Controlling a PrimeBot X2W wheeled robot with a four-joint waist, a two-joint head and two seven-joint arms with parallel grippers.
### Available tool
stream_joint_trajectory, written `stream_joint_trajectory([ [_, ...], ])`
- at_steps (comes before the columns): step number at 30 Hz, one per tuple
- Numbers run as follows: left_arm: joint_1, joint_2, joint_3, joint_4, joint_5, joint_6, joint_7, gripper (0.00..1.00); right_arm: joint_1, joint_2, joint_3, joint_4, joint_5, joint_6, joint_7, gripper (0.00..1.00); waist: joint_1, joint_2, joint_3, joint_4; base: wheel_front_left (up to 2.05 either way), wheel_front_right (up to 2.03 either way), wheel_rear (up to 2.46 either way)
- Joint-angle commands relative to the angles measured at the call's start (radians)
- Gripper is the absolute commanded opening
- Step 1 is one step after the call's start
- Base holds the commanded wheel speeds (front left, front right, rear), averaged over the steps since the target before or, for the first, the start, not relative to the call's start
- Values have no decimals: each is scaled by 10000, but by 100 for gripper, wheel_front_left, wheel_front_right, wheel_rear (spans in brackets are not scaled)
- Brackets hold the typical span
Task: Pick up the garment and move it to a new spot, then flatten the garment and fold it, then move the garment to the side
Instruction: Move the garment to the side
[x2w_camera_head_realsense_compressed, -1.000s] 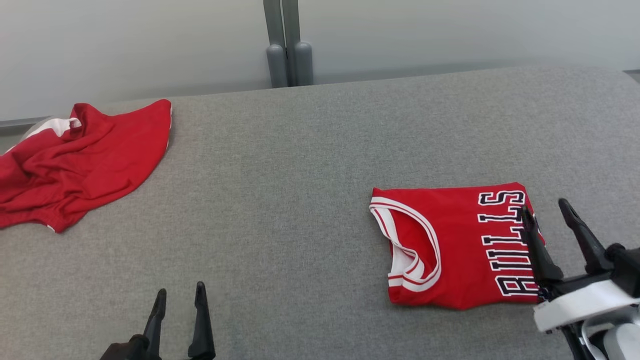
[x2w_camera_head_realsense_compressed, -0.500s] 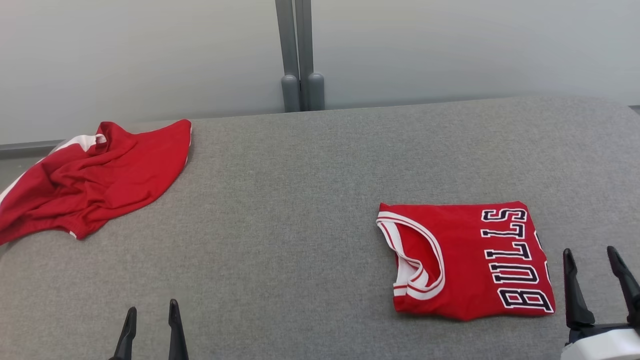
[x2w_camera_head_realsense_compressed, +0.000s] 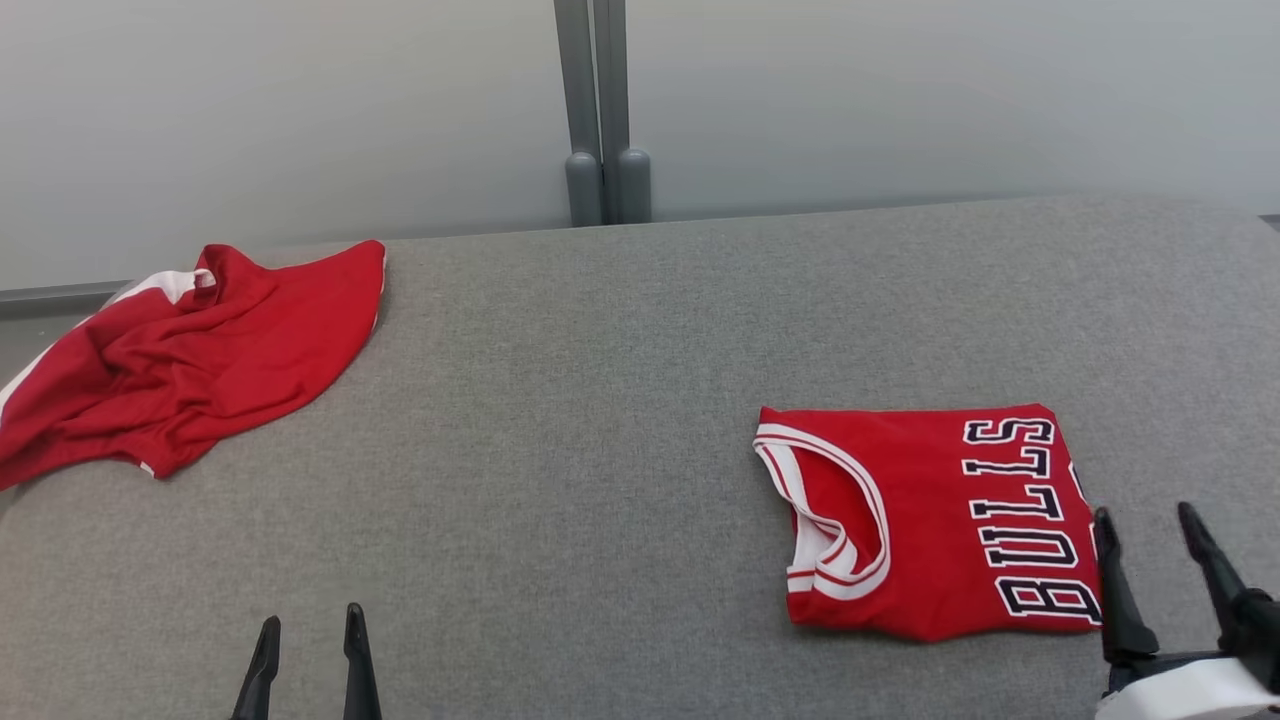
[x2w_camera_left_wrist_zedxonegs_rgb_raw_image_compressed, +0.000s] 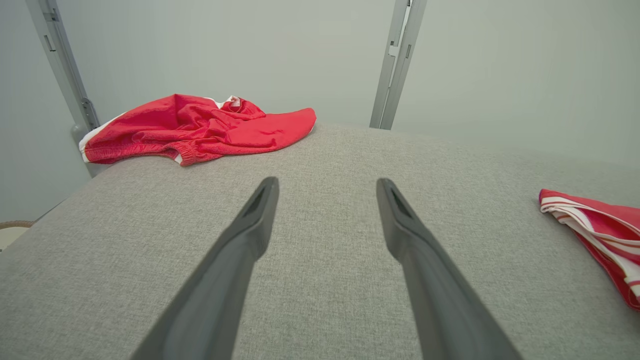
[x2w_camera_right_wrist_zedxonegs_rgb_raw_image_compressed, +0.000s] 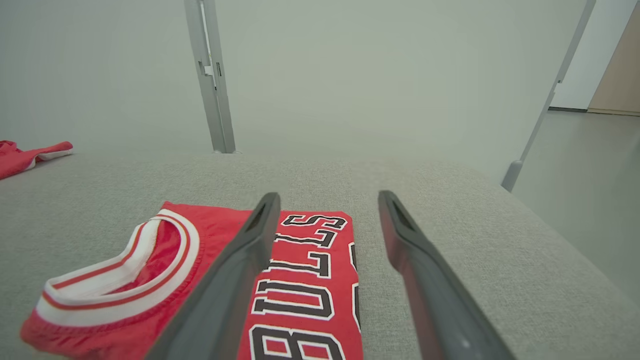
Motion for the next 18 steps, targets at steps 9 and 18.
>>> stream_joint_trajectory([
  [9,-723,28,-347,-105,134,-116,-1,100,-2642,-1539,1237,3199,2046,-8,2028,100,0,0,1050,-179,0,0,0],
  [18,-1211,28,-538,-17,84,41,-1,100,-4152,-2083,2321,5454,3223,-1,3239,100,0,0,1535,221,0,0,0],
])
